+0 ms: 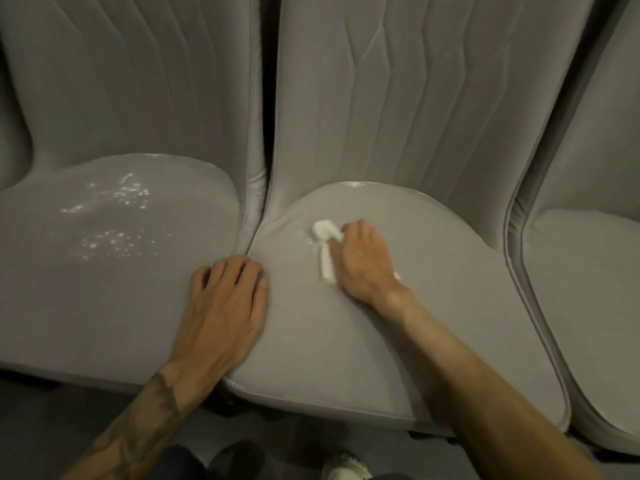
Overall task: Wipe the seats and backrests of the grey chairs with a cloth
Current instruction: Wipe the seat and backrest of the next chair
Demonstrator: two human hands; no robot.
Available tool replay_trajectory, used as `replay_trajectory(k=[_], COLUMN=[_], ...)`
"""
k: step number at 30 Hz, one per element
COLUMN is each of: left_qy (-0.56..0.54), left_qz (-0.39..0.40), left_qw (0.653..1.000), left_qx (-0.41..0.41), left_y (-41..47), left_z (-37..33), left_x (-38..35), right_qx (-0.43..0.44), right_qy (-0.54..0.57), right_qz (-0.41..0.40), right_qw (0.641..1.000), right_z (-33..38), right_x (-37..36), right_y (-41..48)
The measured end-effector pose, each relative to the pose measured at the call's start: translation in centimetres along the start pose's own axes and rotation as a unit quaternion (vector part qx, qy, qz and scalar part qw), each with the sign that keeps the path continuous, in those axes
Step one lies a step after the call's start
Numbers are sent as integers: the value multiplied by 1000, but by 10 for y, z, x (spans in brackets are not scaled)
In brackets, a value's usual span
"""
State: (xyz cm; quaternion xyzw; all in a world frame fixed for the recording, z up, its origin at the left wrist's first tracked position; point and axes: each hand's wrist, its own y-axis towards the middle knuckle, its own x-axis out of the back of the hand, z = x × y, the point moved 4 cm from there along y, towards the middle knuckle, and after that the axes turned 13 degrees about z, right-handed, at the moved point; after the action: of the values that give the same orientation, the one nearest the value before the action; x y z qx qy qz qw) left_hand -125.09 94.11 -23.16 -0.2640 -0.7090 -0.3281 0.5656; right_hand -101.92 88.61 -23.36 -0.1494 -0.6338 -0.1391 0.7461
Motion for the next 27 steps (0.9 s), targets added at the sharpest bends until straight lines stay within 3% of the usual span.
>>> replay_trajectory(k=[2,3,7,9,13,15,19,21,23,25,27], left_qy=[5,6,4,3,11,9,3,1,1,-7,-14], left_qz=[1,1,4,7,3,1,0,-6,-9,-13,-17], left_qw=[1000,1000,1000,1000,1000,1000,1000,1000,1000,1000,1000], left_qx=[3,4,11,18,21,19,13,13,13,11,10], left_y=[0,0,-1,0,0,0,0,1,1,0,0], left_z=[0,0,-2,-3,-1,0,1,2,2,3,4], left_x=[-2,-3,-2,-1,-2,-4,-7,-8,-9,-10,-11], right_qx=[97,106,-42,-67,120,160,-30,-69,13,163,232], right_qy=[42,42,-1,-35,36,36,7,-9,16,19,3], right_qz=[-4,0,15,12,13,16,13,3,-1,3,16], right_qw=[994,993,999,997,992,986,999,998,1000,987,973], right_z=[18,11,-46,-34,32,20,-49,-36,13,57,58], right_x=[-6,-3,17,17,-7,-4,16,16,0,-14,-12], right_y=[-8,-4,43,53,23,17,65,78,71,43,33])
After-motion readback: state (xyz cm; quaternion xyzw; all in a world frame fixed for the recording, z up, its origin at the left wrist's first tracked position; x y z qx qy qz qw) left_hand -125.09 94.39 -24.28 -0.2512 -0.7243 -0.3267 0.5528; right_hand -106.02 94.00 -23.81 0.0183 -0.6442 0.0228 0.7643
